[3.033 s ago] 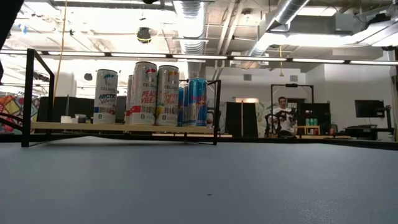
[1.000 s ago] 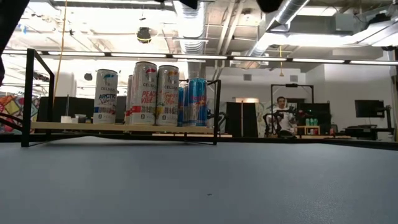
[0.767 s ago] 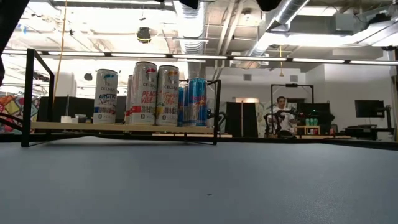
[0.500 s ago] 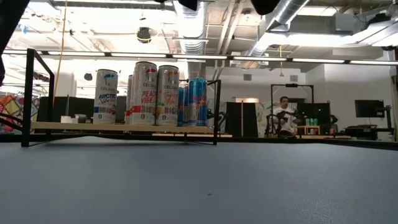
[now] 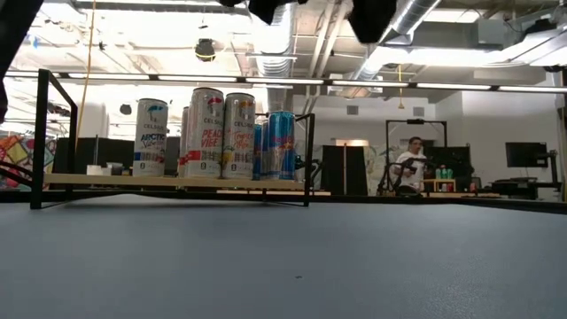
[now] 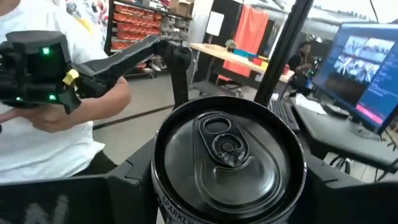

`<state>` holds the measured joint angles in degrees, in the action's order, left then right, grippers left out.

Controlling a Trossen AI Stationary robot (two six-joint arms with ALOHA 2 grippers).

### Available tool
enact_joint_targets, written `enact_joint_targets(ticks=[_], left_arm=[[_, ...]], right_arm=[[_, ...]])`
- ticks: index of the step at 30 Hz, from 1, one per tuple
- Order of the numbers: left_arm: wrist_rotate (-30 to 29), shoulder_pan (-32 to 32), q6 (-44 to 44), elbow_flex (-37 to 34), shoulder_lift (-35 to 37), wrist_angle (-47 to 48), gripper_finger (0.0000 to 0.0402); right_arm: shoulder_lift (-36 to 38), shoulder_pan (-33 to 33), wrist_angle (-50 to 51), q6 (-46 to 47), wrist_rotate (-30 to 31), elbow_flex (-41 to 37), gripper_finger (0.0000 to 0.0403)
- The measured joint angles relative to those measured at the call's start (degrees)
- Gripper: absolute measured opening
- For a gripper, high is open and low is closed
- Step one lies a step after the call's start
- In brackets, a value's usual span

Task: Place canned beverage on shelf
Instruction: Put the left white and blue soda can on the shelf aligned with the other white and blue soda can

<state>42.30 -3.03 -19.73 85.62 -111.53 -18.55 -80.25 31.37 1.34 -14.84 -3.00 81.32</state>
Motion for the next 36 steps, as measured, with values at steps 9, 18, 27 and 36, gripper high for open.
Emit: enact_joint_targets(ticks=[9, 18, 27, 36], left_arm=[[2.6, 1.0, 5.7, 0.0, 7.0, 4.8, 0.0360], [3.9, -2.4, 13.2, 0.0, 8.6, 8.6, 0.0360], [1.2, -4.1, 14.2, 0.0, 9.2, 8.6, 0.0360], [-5.6, -5.0, 17.2, 0.0, 9.4, 8.0, 0.0360]], right_arm=[[1.7, 4.3, 11.0, 7.1, 15.0, 0.0, 0.0233], [1.7, 2.7, 13.2, 5.8, 18.0, 0.0, 0.0234], [1.7, 1.1, 11.6, 3.9, 17.9, 0.0, 0.0234], [1.2, -2.9, 10.2, 4.4, 12.0, 0.0, 0.0234]])
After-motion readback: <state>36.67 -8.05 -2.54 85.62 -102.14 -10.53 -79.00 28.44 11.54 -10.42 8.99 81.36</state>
